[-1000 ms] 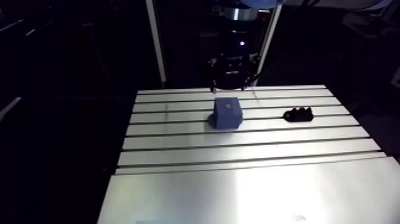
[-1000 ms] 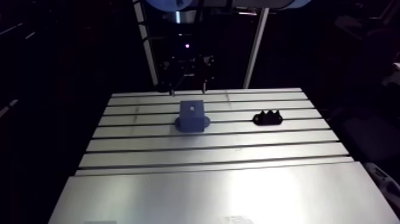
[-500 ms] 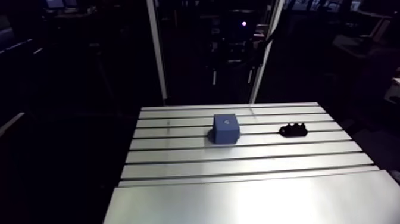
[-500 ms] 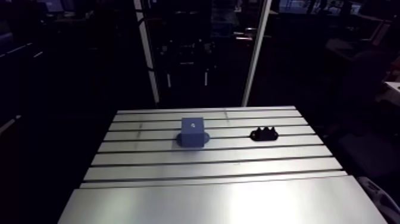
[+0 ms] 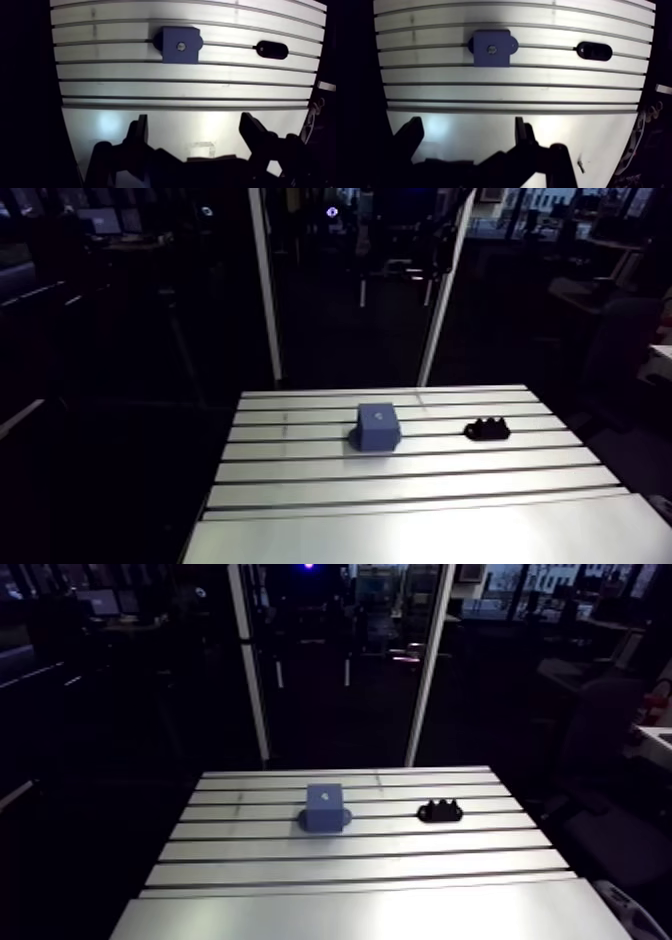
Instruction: Pick up the M10 bolt and insert it into the hex recess until seated.
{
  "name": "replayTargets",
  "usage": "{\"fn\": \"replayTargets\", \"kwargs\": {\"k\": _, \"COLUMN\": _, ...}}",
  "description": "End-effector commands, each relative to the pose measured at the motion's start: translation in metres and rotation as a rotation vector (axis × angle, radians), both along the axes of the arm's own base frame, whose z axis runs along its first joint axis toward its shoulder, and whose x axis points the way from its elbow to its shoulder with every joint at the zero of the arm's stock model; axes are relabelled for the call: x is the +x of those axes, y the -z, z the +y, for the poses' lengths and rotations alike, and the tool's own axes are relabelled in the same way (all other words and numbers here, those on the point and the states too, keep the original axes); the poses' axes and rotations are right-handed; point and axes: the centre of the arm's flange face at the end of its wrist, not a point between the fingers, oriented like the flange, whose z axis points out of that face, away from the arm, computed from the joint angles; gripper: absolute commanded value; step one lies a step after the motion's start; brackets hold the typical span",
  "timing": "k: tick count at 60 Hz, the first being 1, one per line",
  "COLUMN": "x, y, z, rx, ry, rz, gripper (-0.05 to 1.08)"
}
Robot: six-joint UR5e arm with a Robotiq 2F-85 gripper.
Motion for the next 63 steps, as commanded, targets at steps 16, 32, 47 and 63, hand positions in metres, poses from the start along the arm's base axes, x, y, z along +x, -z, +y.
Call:
{"fn": "replayTargets", "kwargs": {"k": 16, "x": 0.057, "y": -0.091, "z": -0.011, "rx": 0.006, "ry": -0.004, "rz": 0.069, "gripper": 0.01}}
{"fn": "replayTargets", "kwargs": {"k": 32, "x": 0.066, "y": -0.093, "z": -0.012, "rx": 0.005, "ry": -0.004, "rz": 0.075, "gripper": 0.01}}
{"fn": "replayTargets", "kwargs": {"k": 47, "x": 0.061, "y": -0.092, "z": -0.010, "rx": 0.005, "ry": -0.001, "rz": 0.079, "gripper": 0.01}}
{"fn": "replayTargets", "kwargs": {"k": 63, "x": 0.059, "y": -0.090, "z": -0.009, "rx": 0.005, "ry": 0.002, "rz": 0.076, "gripper": 0.01}}
